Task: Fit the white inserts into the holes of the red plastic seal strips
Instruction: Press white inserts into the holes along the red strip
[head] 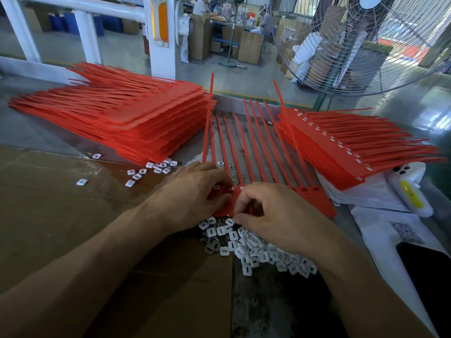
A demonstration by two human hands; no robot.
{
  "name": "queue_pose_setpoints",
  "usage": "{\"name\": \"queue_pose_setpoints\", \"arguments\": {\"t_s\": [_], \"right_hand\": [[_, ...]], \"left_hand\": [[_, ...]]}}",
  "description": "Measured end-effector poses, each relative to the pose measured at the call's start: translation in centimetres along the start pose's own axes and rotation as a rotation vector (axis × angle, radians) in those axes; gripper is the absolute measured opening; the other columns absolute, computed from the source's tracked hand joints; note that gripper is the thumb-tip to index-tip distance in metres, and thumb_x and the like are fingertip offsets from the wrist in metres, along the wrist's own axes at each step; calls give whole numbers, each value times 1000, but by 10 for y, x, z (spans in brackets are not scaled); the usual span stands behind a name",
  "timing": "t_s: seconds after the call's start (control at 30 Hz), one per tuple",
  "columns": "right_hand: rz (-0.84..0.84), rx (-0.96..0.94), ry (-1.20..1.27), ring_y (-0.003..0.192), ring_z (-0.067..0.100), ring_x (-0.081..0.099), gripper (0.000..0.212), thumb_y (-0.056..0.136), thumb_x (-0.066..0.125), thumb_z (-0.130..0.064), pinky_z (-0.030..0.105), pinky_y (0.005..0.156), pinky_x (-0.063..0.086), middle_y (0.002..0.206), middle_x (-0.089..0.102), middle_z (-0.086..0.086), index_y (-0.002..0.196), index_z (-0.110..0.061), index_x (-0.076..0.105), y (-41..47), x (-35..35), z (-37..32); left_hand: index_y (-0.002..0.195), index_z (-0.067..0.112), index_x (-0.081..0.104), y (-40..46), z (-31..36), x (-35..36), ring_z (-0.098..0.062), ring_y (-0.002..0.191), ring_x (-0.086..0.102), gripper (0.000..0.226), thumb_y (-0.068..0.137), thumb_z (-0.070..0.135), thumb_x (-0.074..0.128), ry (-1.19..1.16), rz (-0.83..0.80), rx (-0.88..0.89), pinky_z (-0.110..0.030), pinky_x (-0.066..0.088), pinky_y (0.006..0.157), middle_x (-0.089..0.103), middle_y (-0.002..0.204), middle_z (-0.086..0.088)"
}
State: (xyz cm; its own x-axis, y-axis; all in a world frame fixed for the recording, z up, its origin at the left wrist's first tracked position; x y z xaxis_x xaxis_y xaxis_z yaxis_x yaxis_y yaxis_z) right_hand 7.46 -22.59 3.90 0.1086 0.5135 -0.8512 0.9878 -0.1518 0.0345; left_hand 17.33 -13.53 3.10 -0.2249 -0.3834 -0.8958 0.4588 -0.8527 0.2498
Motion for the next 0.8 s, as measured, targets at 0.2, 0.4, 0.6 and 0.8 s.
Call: {"name": "queue_pose_setpoints", "arguments": {"t_s": [0.2,0.4,0.6,0.8], "right_hand": [[189,30,215,70,-2,66,12,95,72,-24,10,61,48,84,71,-18,91,-35,68,-1,-22,8],[428,128,371,73,-6,65,14,96,70,-24,20,67,50,87,73,-21,91,-37,74,-4,-43,32],[421,204,368,66,-9,63,15,97,70,-26,14,64,45,79,69,-29,90,-38,74,-4,-41,44],[336,211,320,70,-12,62,13,102,63,-31,10,60,43,85,66,-33,98,-38,72,1,-31,46]], "left_hand": [[124,38,59,-1,0,0,-6,115,46,32,95,52,53,5,-17,-2,-39,42,104,55,120,18],[124,39,60,0,0,1,-6,118,46,32,96,52,55,1,-25,-3,-39,41,106,54,123,19],[125,41,58,-1,-1,1,-5,118,45,32,96,53,53,-2,-30,-4,-40,42,106,54,124,20],[124,42,58,0,-1,2,-5,118,44,33,95,55,52,-4,-28,-4,-41,42,105,53,123,21]]}}
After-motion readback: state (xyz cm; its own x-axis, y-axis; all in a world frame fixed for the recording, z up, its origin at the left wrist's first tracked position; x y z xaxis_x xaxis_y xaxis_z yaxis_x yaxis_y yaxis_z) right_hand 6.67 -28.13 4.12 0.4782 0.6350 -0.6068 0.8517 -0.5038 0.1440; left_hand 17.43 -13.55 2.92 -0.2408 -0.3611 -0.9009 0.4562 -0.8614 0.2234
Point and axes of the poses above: each hand's wrist, its own y-axis towards the middle knuckle, its own x-axis out of the palm, z = x × y, the point moved 9 cm from there along y, towards the middle knuckle
